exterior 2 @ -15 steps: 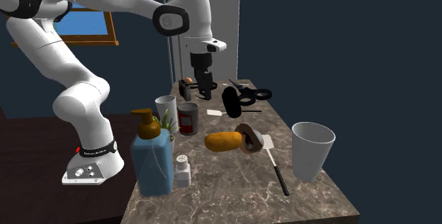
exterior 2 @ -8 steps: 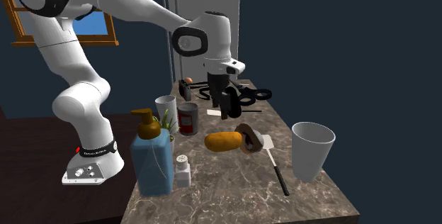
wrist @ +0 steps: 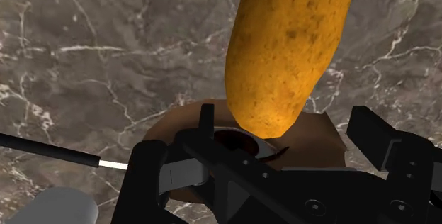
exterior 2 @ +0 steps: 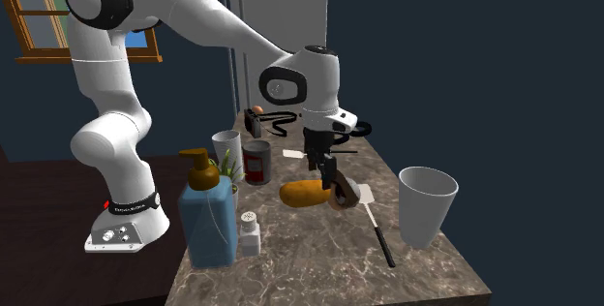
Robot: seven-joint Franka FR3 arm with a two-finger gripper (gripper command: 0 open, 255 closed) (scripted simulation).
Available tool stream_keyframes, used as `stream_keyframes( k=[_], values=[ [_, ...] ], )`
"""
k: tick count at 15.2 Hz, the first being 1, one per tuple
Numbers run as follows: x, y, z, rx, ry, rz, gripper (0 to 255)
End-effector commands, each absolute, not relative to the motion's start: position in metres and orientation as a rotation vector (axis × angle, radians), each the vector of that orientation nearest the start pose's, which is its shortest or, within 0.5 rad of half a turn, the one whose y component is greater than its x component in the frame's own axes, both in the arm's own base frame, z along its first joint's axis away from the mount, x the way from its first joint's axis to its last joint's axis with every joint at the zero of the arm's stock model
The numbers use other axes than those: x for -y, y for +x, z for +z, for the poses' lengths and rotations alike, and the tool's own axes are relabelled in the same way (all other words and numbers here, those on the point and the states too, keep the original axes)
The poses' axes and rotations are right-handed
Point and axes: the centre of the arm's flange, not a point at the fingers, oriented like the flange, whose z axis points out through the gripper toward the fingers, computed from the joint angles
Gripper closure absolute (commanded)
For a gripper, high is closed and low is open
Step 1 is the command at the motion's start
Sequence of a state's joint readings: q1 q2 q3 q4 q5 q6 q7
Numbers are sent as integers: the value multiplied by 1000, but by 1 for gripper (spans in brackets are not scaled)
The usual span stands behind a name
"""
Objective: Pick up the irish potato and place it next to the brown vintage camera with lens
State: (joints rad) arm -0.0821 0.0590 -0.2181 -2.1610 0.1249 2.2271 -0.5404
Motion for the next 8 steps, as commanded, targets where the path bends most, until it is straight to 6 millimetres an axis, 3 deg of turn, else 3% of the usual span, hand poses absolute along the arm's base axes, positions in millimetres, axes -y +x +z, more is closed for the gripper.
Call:
stream_keyframes(
  k=[1, 5, 8],
  values=[
    [158, 524, 360, 252, -3055, -67, 0],
    [156, 525, 336, 252, -3055, -67, 0],
    [156, 525, 336, 252, -3055, -67, 0]
  ],
)
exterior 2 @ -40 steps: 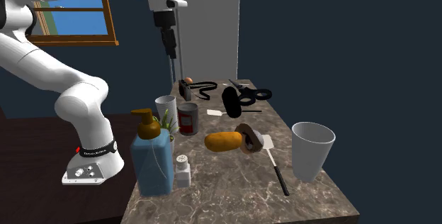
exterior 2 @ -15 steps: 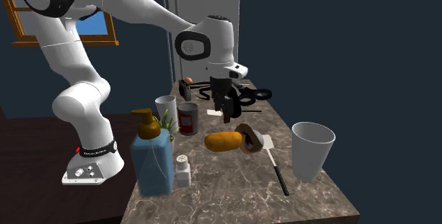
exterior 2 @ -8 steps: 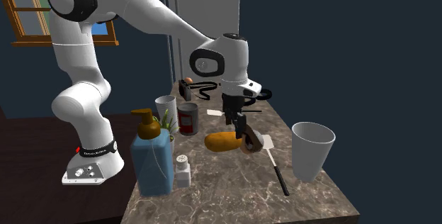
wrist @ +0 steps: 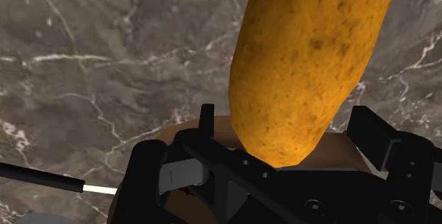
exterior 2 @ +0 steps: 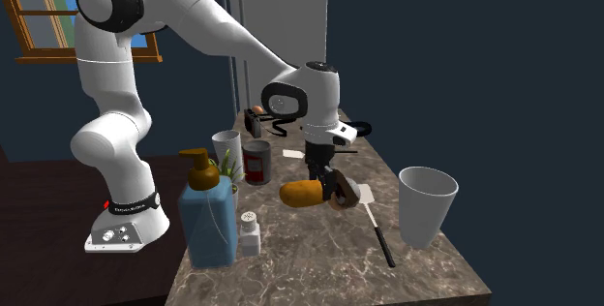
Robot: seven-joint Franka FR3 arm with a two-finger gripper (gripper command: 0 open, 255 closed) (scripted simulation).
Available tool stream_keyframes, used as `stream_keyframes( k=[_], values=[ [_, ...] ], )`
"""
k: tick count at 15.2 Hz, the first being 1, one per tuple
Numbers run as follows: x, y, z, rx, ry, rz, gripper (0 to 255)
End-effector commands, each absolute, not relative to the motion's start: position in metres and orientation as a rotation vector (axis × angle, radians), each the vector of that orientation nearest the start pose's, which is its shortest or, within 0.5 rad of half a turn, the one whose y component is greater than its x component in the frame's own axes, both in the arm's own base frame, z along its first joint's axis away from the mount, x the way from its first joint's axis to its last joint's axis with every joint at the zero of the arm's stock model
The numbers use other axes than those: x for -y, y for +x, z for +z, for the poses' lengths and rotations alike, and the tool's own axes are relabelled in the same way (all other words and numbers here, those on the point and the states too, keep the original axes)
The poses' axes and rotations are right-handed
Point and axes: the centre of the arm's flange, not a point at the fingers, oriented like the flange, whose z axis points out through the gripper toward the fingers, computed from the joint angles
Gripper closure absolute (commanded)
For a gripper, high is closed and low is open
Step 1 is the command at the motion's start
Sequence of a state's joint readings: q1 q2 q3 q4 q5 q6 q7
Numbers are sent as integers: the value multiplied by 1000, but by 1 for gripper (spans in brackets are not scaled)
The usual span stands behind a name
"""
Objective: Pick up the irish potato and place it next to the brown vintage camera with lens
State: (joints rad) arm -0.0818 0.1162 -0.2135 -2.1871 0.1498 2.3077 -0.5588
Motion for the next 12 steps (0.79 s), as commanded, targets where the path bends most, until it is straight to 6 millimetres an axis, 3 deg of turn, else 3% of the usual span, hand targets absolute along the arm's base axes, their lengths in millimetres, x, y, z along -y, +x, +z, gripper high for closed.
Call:
stream_keyframes(
  k=[1, 5, 6, 12],
  values=[
    [156, 525, 336, 252, -3055, -67, 0],
    [156, 525, 336, 252, -3055, -67, 0],
    [156, 525, 336, 252, -3055, -67, 255],
    [156, 525, 336, 252, -3055, -67, 255]
  ],
)
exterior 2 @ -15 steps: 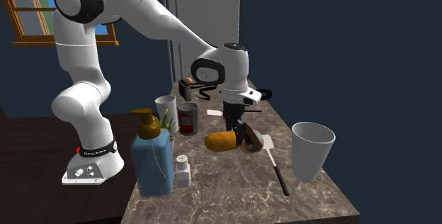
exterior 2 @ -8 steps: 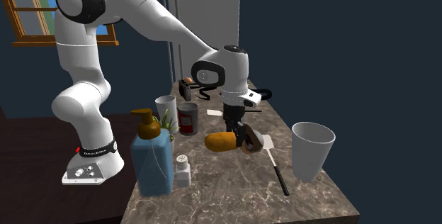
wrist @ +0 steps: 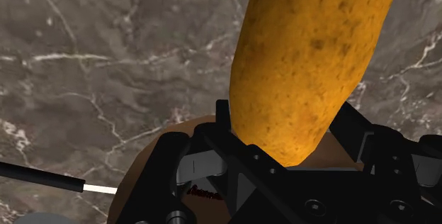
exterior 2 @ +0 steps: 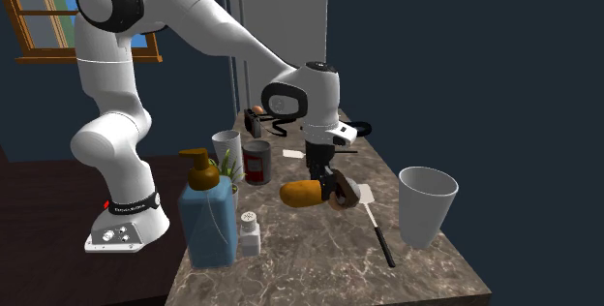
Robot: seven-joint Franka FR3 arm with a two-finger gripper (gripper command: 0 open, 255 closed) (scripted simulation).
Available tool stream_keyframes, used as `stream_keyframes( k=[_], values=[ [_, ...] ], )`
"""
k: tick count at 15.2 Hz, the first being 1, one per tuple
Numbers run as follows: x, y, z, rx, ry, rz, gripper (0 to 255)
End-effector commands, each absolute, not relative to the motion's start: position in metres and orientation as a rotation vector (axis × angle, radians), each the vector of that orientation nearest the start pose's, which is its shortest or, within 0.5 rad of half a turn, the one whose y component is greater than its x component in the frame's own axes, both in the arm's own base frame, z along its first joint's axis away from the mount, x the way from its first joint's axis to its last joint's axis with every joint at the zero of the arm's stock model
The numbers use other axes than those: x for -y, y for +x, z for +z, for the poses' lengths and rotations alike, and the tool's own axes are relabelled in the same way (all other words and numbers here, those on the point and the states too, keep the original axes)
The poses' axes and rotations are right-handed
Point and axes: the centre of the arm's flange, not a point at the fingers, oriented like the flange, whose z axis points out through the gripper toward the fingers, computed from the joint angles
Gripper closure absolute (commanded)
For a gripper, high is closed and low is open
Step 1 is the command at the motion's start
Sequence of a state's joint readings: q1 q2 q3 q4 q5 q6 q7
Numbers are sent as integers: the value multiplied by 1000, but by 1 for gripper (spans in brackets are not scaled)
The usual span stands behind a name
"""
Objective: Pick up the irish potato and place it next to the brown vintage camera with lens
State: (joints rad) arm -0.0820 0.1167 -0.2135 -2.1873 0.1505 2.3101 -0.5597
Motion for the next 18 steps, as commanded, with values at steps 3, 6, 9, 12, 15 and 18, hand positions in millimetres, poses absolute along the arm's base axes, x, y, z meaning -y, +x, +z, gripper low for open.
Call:
stream_keyframes(
  k=[3, 6, 9, 12, 15, 18],
  values=[
    [156, 525, 336, 252, -3055, -67, 255],
    [156, 525, 352, 252, -3055, -67, 255],
    [156, 525, 368, 252, -3055, -67, 255],
    [156, 525, 384, 252, -3055, -67, 255],
    [156, 525, 399, 252, -3055, -67, 255],
    [156, 525, 415, 252, -3055, -67, 255]
  ],
)
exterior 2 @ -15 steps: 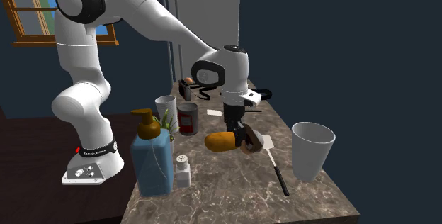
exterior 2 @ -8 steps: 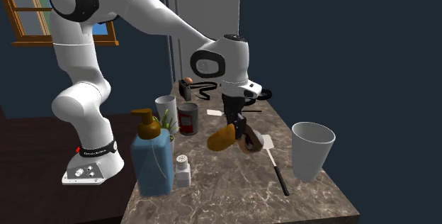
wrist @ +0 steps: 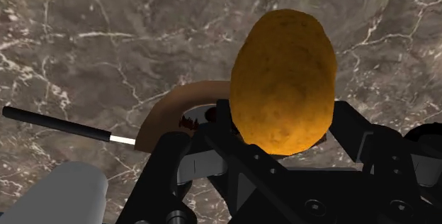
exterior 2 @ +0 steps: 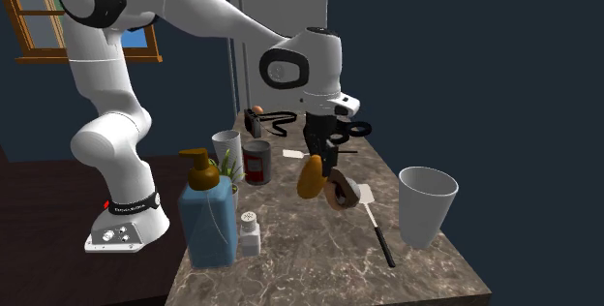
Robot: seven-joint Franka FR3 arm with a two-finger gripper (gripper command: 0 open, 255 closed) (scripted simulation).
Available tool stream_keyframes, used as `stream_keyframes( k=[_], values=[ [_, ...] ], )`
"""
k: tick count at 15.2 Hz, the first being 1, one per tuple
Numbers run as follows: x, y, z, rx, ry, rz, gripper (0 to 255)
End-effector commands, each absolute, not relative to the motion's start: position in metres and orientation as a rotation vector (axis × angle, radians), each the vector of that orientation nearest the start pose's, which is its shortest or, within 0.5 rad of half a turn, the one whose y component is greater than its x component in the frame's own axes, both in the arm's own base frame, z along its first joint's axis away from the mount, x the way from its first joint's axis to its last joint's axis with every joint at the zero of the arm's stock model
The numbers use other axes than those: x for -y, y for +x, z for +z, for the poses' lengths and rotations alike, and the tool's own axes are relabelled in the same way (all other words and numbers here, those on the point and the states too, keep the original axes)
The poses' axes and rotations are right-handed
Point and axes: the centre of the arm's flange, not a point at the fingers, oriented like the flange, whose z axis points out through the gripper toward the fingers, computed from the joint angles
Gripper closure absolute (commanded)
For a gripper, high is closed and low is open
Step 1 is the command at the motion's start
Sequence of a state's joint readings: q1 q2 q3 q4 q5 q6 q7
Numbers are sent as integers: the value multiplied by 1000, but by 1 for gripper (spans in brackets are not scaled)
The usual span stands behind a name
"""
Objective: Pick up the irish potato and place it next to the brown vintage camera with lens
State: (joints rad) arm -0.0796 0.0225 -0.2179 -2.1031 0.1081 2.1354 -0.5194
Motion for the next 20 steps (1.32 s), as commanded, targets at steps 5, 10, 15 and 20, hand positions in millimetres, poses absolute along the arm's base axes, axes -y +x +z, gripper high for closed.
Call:
stream_keyframes(
  k=[5, 10, 15, 20],
  values=[
    [156, 525, 442, 252, -3055, -67, 255],
    [156, 525, 468, 252, -3055, -67, 255],
    [156, 525, 494, 252, -3055, -67, 255],
    [131, 518, 506, 252, -3055, -67, 255]
  ],
)
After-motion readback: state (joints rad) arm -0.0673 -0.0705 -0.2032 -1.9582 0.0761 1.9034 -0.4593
